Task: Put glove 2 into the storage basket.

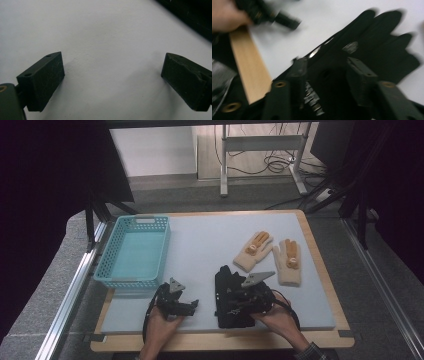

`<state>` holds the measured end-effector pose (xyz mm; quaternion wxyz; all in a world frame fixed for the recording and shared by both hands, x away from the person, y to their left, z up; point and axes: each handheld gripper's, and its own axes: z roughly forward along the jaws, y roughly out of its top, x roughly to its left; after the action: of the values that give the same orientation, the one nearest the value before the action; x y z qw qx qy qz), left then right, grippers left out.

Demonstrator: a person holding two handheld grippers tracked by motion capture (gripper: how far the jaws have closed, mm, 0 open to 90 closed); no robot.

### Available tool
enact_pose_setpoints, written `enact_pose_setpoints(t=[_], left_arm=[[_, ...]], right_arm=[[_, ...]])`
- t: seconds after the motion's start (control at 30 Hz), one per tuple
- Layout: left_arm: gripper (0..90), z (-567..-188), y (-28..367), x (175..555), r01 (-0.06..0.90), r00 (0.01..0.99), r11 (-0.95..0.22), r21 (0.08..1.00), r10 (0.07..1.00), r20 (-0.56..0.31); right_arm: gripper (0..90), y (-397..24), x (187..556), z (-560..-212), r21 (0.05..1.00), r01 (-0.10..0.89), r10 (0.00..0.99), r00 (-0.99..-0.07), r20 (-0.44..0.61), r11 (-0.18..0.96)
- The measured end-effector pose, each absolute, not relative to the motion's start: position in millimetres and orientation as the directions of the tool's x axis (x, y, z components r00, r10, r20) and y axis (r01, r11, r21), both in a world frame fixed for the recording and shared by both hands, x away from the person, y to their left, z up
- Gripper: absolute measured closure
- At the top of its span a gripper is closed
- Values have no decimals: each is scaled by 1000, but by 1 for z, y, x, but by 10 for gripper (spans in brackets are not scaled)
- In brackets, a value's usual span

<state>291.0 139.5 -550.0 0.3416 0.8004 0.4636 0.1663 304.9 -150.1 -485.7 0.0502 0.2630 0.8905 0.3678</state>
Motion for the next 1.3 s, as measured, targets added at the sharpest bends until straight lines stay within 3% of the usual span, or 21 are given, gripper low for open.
enact_pose_setpoints(t=[0.07,0.13,0.27,0.43,0.5,1.07,1.3], left_arm=[[50,-550,140,291,629,519,-345,697,854,-46],[50,-550,140,291,629,519,-344,697,854,-46],[50,-550,140,291,628,519,-343,698,854,-47],[50,-550,140,291,628,519,-343,698,854,-47],[50,-550,140,291,628,515,-337,702,856,-51],[50,-550,139,291,629,512,-331,703,857,-55],[50,-550,140,291,628,520,-344,698,853,-46]], right_arm=[[444,-148,299,-493,663,421,496,-864,86,619],[465,-147,297,-500,641,406,502,-864,38,651],[727,-146,296,-508,630,422,532,-846,17,652],[874,-145,293,-502,643,435,555,-831,17,631],[879,-145,292,-498,662,455,560,-826,64,595],[879,-131,291,-473,754,445,545,-827,139,482],[828,-129,294,-493,696,454,530,-839,124,556]])
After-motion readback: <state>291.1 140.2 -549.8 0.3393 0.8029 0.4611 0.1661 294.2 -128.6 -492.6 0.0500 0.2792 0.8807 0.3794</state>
